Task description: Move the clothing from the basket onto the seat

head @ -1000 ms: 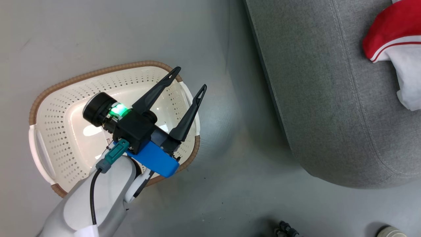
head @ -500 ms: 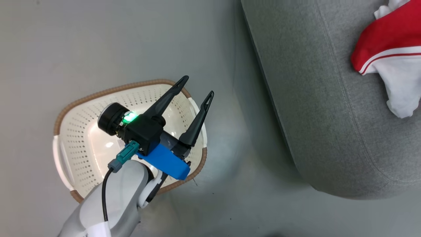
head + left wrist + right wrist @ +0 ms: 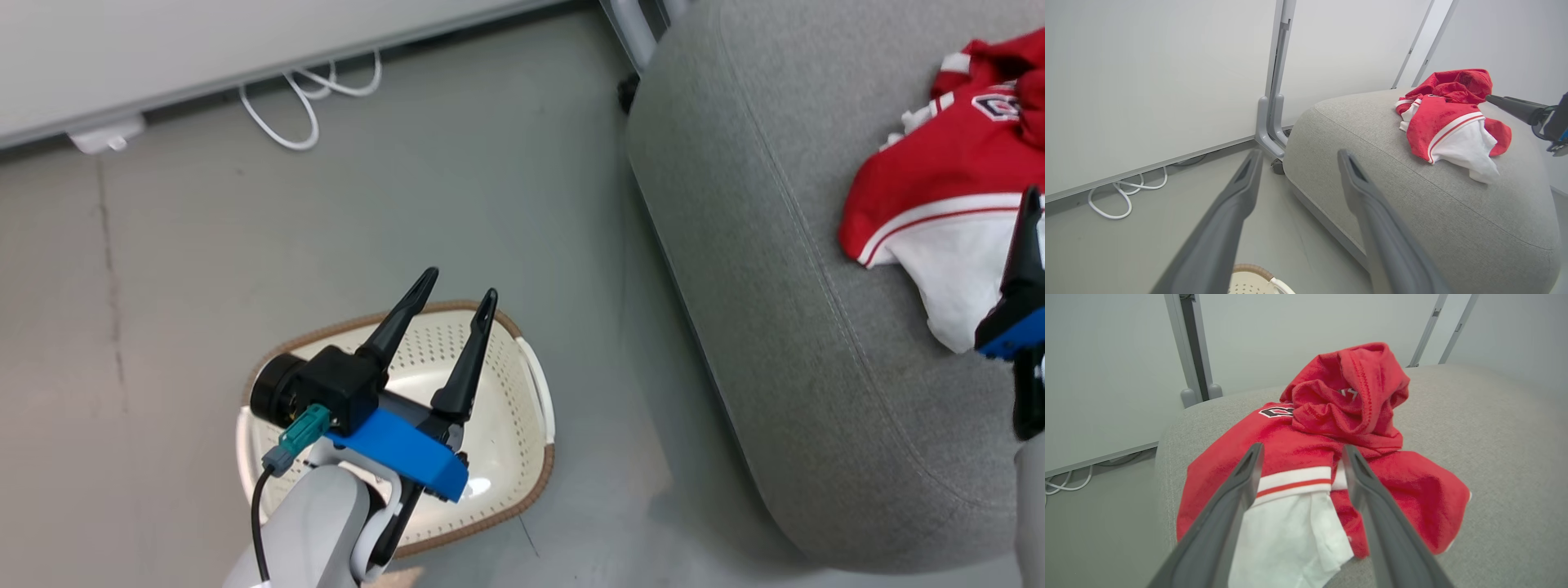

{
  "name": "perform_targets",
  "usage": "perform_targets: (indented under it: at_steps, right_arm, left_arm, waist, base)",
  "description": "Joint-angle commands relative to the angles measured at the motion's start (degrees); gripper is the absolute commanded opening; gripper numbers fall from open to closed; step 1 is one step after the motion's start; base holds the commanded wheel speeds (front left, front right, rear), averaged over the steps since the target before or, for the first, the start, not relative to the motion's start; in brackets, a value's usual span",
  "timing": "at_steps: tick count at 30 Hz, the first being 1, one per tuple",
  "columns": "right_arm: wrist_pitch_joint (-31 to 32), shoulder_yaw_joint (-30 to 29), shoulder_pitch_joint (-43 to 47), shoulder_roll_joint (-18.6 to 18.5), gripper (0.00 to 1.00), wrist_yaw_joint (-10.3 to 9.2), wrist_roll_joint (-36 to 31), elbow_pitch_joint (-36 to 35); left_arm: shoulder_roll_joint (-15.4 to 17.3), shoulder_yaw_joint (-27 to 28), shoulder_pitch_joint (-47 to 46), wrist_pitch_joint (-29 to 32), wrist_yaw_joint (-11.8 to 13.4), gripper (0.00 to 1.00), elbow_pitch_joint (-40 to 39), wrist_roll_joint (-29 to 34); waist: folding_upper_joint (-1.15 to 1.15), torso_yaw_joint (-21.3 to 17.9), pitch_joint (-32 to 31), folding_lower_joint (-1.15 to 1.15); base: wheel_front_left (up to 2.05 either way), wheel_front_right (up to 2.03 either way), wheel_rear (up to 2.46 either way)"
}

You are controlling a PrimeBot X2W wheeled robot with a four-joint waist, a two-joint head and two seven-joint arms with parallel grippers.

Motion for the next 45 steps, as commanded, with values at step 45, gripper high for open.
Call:
perform_targets:
  at_steps: [45]
  right_arm:
    - [6.1,21.0,34.3,9.7,1.00,0.01,12.5,-29.9]
  left_arm:
    - [-2.9,19.8,17.3,-0.2,-0.4,1.00,2.9,2.1]
  waist:
    - [-0.01,16.7,-19.5,0.01]
  base:
    - [0.00,0.00,0.00]
